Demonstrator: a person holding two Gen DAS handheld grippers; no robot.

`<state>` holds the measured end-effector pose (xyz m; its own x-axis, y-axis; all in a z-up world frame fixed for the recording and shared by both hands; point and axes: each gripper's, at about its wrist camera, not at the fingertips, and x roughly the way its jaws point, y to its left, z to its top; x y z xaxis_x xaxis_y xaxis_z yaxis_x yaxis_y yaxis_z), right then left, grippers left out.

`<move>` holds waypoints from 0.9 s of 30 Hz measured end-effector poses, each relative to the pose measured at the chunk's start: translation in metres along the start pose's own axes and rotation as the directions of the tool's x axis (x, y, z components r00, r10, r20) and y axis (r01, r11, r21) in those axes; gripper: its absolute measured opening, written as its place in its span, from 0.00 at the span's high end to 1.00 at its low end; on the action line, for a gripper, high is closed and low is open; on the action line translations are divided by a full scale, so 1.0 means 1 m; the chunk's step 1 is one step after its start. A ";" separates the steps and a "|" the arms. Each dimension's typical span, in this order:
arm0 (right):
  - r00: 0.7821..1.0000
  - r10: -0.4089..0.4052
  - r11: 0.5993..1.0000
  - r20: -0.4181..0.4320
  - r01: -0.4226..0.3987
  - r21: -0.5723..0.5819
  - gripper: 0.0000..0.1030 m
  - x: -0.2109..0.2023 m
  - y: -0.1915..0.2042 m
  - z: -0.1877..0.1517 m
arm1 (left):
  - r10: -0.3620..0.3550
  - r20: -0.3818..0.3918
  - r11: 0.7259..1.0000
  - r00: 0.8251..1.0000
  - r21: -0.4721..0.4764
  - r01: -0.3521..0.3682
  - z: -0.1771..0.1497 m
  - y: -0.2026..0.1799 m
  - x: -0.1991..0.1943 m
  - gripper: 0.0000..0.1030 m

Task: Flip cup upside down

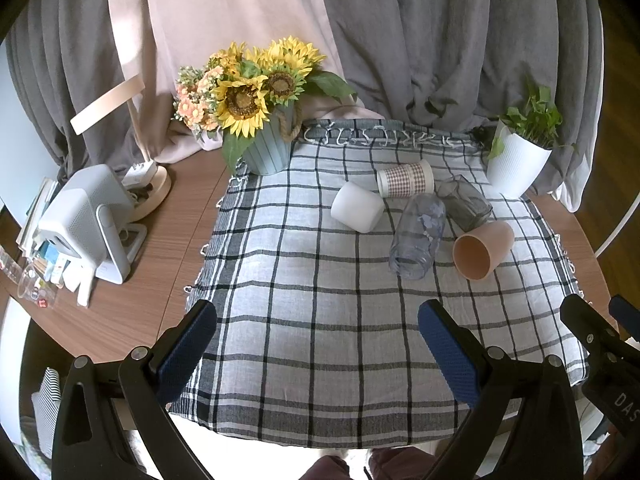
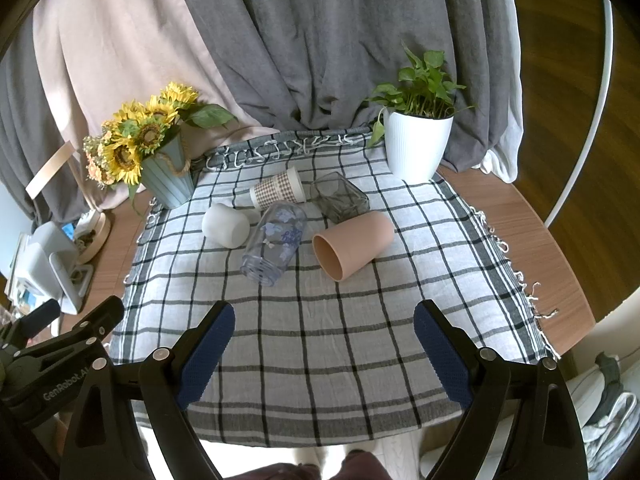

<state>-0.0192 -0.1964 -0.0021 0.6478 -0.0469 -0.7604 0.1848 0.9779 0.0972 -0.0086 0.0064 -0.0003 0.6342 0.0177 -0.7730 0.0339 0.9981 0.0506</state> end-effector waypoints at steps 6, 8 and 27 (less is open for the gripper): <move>1.000 0.000 1.000 0.000 0.000 0.000 0.11 0.000 0.001 0.000 | 0.003 -0.002 1.000 1.000 -0.001 -0.003 0.001 0.000 0.006 0.00; 1.000 0.000 1.000 0.000 0.000 -0.001 0.11 0.001 0.000 0.000 | 0.002 -0.003 1.000 1.000 -0.001 -0.002 0.001 0.000 0.006 0.00; 1.000 0.001 1.000 -0.003 -0.001 -0.002 0.11 0.002 0.000 0.004 | -0.007 -0.012 1.000 1.000 -0.007 0.007 0.004 -0.002 0.013 0.00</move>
<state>-0.0151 -0.1976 -0.0011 0.6460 -0.0451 -0.7620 0.1828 0.9783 0.0971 0.0030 0.0047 -0.0078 0.6243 0.0111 -0.7811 0.0333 0.9986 0.0409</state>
